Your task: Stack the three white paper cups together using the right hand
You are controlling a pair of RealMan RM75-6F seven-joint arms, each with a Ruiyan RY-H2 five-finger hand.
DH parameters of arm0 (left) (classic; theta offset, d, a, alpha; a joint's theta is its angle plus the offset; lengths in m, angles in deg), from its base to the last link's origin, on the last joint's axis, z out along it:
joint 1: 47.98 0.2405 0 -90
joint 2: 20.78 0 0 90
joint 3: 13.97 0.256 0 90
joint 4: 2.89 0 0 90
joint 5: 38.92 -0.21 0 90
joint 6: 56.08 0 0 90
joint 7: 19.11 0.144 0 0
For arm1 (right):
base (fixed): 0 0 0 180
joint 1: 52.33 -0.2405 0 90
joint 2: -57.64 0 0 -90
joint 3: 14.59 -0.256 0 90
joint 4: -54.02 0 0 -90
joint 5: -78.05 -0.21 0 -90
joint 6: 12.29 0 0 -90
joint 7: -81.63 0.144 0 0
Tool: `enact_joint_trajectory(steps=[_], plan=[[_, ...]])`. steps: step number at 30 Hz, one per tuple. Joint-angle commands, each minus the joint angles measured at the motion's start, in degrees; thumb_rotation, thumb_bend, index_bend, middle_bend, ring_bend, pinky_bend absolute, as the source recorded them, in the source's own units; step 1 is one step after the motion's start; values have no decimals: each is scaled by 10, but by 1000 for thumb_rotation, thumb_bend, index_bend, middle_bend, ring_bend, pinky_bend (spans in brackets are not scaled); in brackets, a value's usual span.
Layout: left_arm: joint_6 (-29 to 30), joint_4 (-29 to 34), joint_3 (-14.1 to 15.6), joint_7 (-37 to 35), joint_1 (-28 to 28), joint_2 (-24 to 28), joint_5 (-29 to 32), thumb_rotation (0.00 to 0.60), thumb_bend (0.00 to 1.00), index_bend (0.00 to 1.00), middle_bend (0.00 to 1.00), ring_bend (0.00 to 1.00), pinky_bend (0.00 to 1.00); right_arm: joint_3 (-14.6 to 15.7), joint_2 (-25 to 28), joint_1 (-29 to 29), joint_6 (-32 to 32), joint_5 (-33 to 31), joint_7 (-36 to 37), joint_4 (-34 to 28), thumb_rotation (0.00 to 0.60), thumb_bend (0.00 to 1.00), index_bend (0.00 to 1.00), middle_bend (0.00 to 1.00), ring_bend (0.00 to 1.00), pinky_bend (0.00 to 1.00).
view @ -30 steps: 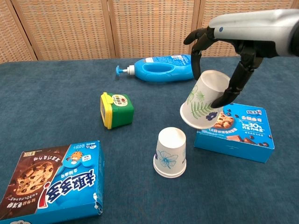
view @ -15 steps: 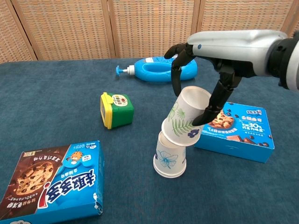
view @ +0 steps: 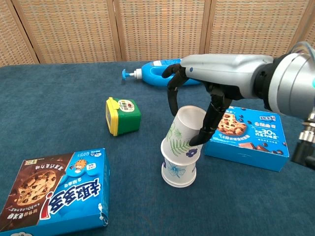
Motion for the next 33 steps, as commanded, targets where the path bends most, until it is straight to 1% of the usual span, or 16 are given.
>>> enact_joint_trajectory(steps=[1,8,9,11,12,13,16,19,27,33], plan=[[-1,0,0,0,-1,0,0,600,264,0,0,0,0,-3,-6,-3,3,-4,0,8,600,98,527,116,0,90],[-3,0,3,4,-1,-2,-4,600,263,0,0,0,0,-9,-16,-6,5,-6,2,28,600,99,524,104,0,90],[-3,0,3,4,-1,-2,-4,600,263,0,0,0,0,-9,-17,-6,5,-6,1,29,600,99,496,79,0,90],[-2,0,2,4,-1,-2,-4,600,264,0,0,0,0,-7,-17,-5,6,-6,0,28,600,99,396,24,0,90],[-2,1,2,4,-1,-2,-4,600,264,0,0,0,0,-6,-17,-5,7,-7,-1,27,600,98,331,5,0,90],[-2,1,2,4,-1,-2,-3,600,264,0,0,0,0,-5,-15,-5,8,-9,-2,25,600,98,287,0,0,89],[-2,1,2,3,-1,-2,-5,600,263,0,0,0,0,-6,-10,-6,9,-12,-3,22,600,99,232,0,0,86],[-1,1,2,2,-1,-1,-5,600,264,0,0,0,0,-7,-6,-6,11,-15,-4,19,600,98,216,0,0,85],[2,1,1,0,0,0,-6,600,264,0,0,0,0,-6,4,-5,7,-18,-8,18,600,98,215,0,0,85],[4,1,0,-3,1,1,-5,600,263,0,0,0,0,-2,50,18,-18,-1,4,18,600,98,215,0,0,84]])
